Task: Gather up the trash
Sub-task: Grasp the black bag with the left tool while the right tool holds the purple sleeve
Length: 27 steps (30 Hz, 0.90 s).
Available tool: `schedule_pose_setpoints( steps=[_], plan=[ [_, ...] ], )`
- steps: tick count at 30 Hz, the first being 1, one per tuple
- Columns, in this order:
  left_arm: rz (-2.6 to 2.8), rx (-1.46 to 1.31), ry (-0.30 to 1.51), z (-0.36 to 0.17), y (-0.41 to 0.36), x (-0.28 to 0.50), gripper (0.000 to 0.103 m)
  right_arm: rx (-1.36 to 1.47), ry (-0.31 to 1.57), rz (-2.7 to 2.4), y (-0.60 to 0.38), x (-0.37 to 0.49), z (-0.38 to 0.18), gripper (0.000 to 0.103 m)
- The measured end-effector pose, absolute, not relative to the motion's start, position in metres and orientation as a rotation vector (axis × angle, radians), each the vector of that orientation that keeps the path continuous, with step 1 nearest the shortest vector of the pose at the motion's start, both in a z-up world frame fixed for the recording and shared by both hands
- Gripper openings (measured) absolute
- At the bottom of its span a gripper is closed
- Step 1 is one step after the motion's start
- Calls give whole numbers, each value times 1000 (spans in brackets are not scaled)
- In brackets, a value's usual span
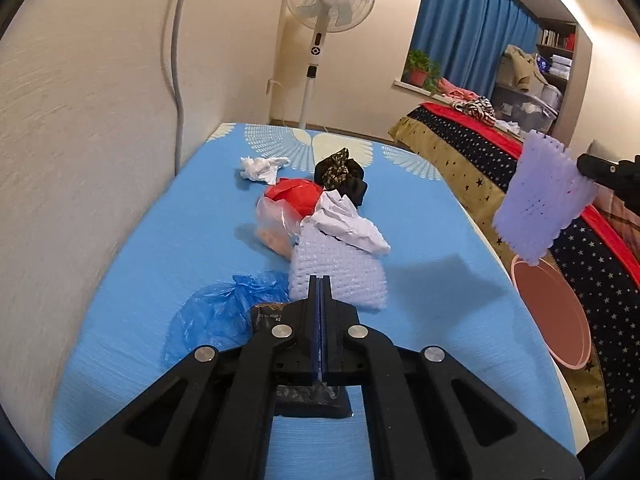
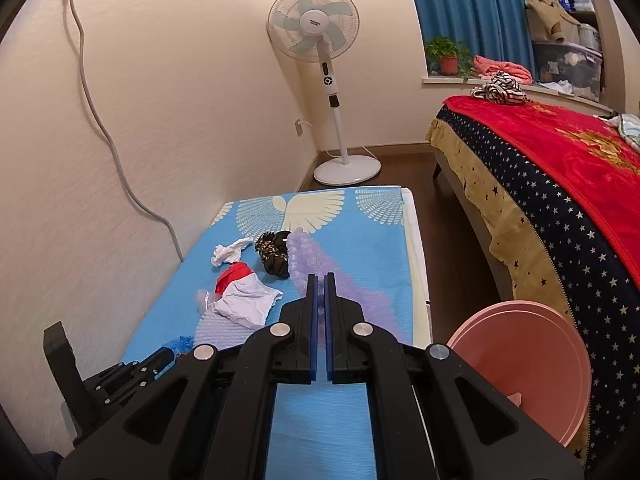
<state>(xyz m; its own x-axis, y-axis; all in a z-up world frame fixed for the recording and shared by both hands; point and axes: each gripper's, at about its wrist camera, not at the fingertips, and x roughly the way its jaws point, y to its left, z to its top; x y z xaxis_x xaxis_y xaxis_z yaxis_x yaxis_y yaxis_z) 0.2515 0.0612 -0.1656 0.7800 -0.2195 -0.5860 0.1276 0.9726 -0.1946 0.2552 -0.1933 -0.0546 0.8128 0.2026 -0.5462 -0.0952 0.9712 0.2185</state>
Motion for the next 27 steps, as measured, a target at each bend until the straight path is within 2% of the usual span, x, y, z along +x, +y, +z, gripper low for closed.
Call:
schedule_pose_setpoints(
  steps=[1,2,3,5,23,25,27],
  plan=[
    [-184,-159,657,-167,63,251,1,185,599,160,-194,255,-54,3],
    [-176,-169,663,-169,64,251,10,185,597,160,-194,255,-54,3],
    [-170,-174,668,-171,65,251,32,185,596,159,-195,254,-54,3],
    [-119,-157,656,-175,63,247,64,186,597,156,-197,254,-54,3],
    [-81,-33,890,-218,42,279,70,191,597,161,-199,258,-54,3],
    [-85,-43,878,-216,43,279,59,190,597,160,-199,259,-54,3],
    [-103,-68,852,-212,46,276,55,190,597,160,-199,259,-54,3]
  ],
)
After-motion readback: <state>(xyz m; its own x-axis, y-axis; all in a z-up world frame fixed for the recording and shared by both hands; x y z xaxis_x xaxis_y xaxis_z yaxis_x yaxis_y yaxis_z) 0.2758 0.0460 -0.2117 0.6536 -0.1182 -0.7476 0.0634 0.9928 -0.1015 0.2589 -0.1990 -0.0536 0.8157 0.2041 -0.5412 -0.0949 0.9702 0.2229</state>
